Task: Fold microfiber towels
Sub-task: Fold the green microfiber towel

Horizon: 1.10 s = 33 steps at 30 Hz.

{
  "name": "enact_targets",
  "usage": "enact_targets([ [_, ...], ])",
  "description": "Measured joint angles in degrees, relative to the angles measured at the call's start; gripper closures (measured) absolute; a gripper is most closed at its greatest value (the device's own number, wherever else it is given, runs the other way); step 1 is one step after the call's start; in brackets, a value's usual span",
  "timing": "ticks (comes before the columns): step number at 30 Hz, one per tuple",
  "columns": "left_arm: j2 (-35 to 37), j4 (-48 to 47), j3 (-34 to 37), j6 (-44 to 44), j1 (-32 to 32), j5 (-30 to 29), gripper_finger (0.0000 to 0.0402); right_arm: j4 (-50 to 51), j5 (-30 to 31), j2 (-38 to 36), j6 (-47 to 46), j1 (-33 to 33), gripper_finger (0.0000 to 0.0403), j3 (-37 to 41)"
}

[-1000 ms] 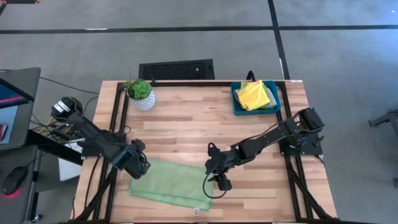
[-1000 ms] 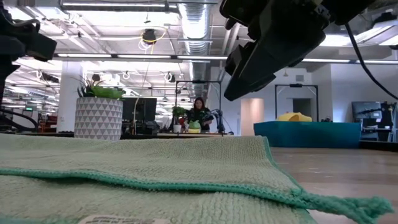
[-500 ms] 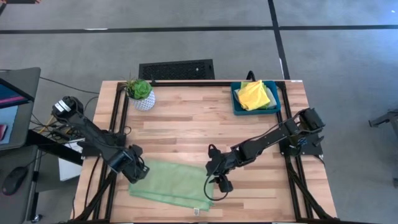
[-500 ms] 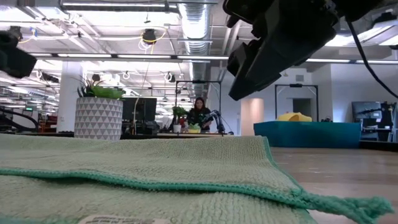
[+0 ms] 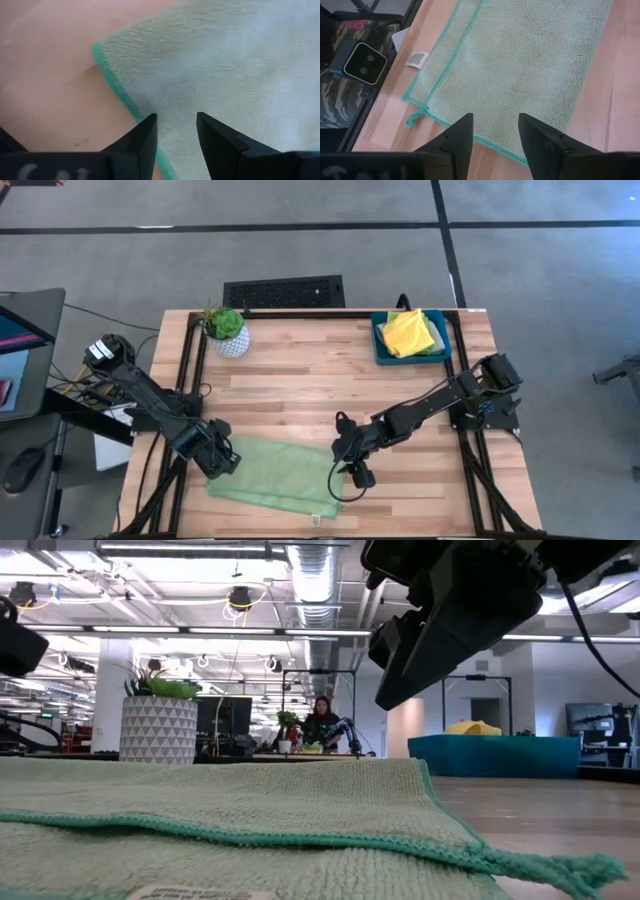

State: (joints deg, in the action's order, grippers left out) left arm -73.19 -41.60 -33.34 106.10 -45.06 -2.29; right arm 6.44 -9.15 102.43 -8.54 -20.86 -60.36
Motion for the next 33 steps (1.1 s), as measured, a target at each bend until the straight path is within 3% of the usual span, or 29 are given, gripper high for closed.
enact_targets([
  [15, 0.0, -9.0, -2.8, 6.2, 0.0, 1.6, 0.0271, 0.0, 0.0, 0.0, 0.0, 0.0, 0.0224, 0.0],
  [26, -0.1, -7.3, 0.5, 8.6, -0.4, 3.6, 0.0271, 1.0, 0.0, 0.0, 0.0, -0.1, 0.0224, 0.0],
  [33, 0.0, 1.5, 1.9, 6.0, -0.4, 2.8, 0.0271, 1.0, 0.0, 0.0, 0.0, -0.1, 0.0224, 0.0],
])
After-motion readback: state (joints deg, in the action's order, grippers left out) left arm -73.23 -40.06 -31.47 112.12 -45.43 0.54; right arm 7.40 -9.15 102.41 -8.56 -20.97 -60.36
